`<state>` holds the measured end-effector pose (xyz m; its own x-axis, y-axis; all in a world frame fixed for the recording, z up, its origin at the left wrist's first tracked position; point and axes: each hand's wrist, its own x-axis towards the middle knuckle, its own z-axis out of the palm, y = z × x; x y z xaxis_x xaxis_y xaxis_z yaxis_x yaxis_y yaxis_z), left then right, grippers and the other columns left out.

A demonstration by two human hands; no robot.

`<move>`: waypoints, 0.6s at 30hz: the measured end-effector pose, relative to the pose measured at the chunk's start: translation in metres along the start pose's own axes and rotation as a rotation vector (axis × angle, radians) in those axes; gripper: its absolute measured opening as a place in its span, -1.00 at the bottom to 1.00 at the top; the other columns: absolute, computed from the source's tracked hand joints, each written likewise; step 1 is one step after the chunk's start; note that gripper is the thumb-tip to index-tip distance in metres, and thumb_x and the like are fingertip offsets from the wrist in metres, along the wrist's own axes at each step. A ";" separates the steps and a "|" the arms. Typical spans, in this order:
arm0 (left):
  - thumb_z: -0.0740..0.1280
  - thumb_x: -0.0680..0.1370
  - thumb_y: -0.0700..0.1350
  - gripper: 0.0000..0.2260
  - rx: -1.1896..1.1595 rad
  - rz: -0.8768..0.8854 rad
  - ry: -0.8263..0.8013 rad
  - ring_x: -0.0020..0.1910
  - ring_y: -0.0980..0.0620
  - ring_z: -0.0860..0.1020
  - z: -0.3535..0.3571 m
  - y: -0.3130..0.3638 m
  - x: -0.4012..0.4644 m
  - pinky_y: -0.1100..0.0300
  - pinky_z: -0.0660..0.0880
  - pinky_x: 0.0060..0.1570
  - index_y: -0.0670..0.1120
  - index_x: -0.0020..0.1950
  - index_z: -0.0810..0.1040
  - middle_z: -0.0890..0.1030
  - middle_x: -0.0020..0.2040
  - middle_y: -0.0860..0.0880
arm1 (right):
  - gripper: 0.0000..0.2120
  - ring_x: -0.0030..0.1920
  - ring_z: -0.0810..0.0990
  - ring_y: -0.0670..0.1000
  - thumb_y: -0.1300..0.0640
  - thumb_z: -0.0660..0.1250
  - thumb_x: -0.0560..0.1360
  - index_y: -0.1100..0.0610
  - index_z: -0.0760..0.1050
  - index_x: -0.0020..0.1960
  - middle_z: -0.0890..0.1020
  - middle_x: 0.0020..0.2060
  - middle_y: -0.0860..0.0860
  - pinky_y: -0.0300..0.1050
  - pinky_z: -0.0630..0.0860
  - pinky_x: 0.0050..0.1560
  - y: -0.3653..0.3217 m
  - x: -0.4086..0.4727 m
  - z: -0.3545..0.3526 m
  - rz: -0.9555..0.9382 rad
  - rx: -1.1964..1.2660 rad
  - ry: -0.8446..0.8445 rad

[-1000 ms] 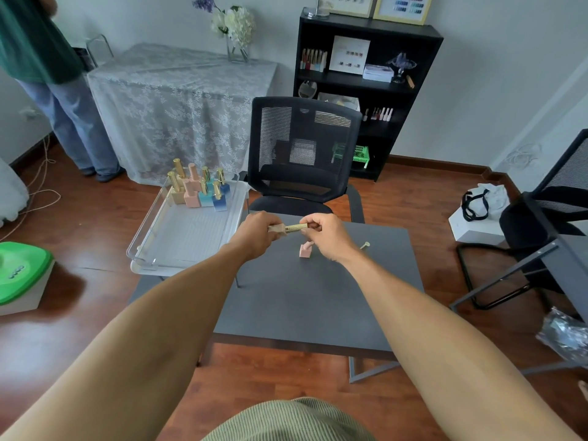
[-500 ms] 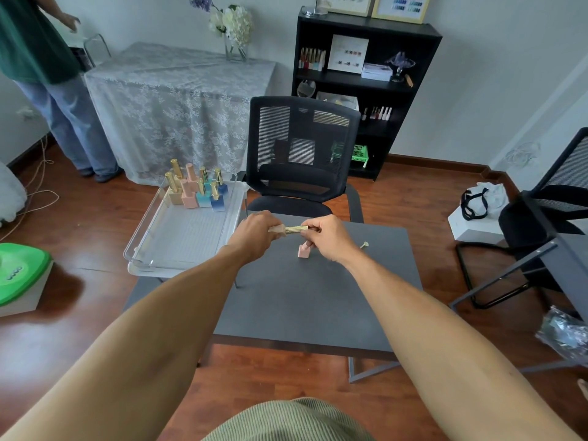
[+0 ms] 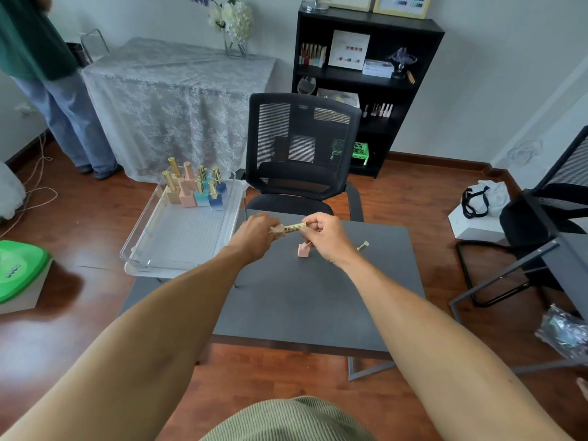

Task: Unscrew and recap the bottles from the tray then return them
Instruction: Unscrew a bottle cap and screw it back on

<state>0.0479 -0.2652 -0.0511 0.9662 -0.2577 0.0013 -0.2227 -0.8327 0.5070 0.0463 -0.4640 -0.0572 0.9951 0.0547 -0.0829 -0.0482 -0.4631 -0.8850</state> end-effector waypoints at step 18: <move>0.40 0.58 0.04 -0.24 -0.001 -0.262 -0.158 0.62 -0.16 0.09 0.074 -0.034 -0.017 -0.08 0.17 0.53 -0.13 0.63 0.05 0.05 0.66 -0.12 | -0.91 -0.27 0.66 0.02 0.18 0.38 0.57 0.14 0.64 -0.08 0.69 -0.29 0.01 -0.10 0.53 -0.22 0.019 0.014 0.033 0.018 -0.161 0.075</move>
<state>0.0299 -0.2683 -0.1320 0.9586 -0.1074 -0.2637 0.0316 -0.8804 0.4732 0.0564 -0.4432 -0.0900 0.9981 -0.0178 -0.0581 -0.0572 -0.5992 -0.7986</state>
